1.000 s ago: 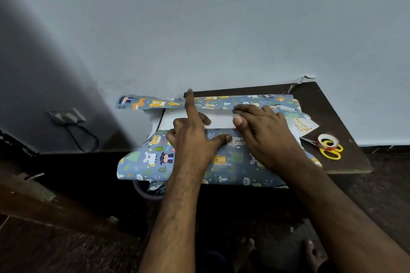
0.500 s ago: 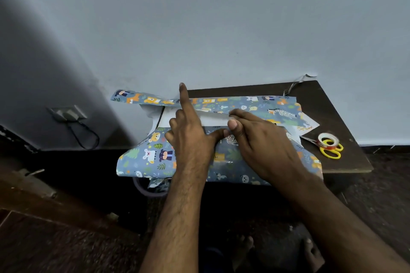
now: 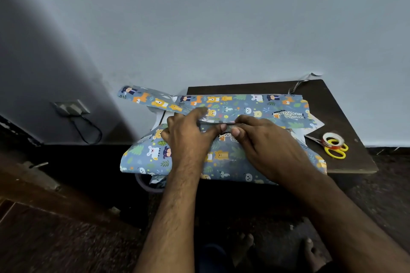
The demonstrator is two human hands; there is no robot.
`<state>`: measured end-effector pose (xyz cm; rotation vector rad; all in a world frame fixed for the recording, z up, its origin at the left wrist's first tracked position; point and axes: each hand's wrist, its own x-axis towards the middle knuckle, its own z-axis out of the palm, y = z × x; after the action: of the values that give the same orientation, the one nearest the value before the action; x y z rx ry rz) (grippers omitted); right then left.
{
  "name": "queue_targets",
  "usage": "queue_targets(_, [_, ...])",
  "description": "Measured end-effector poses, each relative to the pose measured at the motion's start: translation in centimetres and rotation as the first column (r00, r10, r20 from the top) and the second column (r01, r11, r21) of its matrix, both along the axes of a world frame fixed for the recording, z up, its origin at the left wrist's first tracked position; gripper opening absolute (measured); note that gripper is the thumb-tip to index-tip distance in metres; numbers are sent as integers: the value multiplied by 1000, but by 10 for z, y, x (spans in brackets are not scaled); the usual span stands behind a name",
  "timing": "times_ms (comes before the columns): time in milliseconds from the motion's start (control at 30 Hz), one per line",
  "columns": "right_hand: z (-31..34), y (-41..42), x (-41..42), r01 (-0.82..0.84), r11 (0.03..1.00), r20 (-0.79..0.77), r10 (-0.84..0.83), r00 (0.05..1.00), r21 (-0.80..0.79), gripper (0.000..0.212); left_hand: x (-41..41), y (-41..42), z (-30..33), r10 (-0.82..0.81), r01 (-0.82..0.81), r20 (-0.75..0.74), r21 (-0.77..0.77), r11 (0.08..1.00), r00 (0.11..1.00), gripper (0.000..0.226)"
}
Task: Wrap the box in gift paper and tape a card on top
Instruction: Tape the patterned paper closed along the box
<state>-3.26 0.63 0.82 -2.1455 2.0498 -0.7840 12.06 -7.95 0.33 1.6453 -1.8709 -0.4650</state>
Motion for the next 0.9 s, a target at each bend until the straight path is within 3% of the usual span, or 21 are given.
queue_targets(67, [-2, 0, 0, -1, 1000, -4, 1, 1000, 10, 67, 3, -4, -4, 22, -22, -70, 5, 1000, 997, 65])
queue_targets(133, [-2, 0, 0, 1, 1000, -2, -1, 1000, 9, 72, 6, -7, -5, 28, -32, -117, -27, 999, 993, 70])
queue_targets(267, [-2, -2, 3, 25, 1000, 16, -25, 1000, 11, 67, 25, -6, 2, 142, -152, -124, -71, 986, 982, 117])
queue_targets(400, [-5, -4, 8, 61, 996, -45, -64, 997, -64, 64, 49, -6, 6, 300, -300, -101, 18, 954, 949, 135])
queue_targets(600, [-5, -13, 23, 45, 999, -149, -42, 988, 17, 73, 48, -10, 3, 292, -288, -29, 88, 953, 956, 130])
queue_targets(733, [-9, -15, 25, 43, 999, -135, -43, 990, -1, 71, 56, -9, 5, 300, -310, 97, 115, 944, 949, 109])
queue_targets(900, [-13, -15, 22, -16, 998, -96, 11, 995, -53, 67, 61, -6, 11, 291, -293, 193, -18, 956, 937, 87])
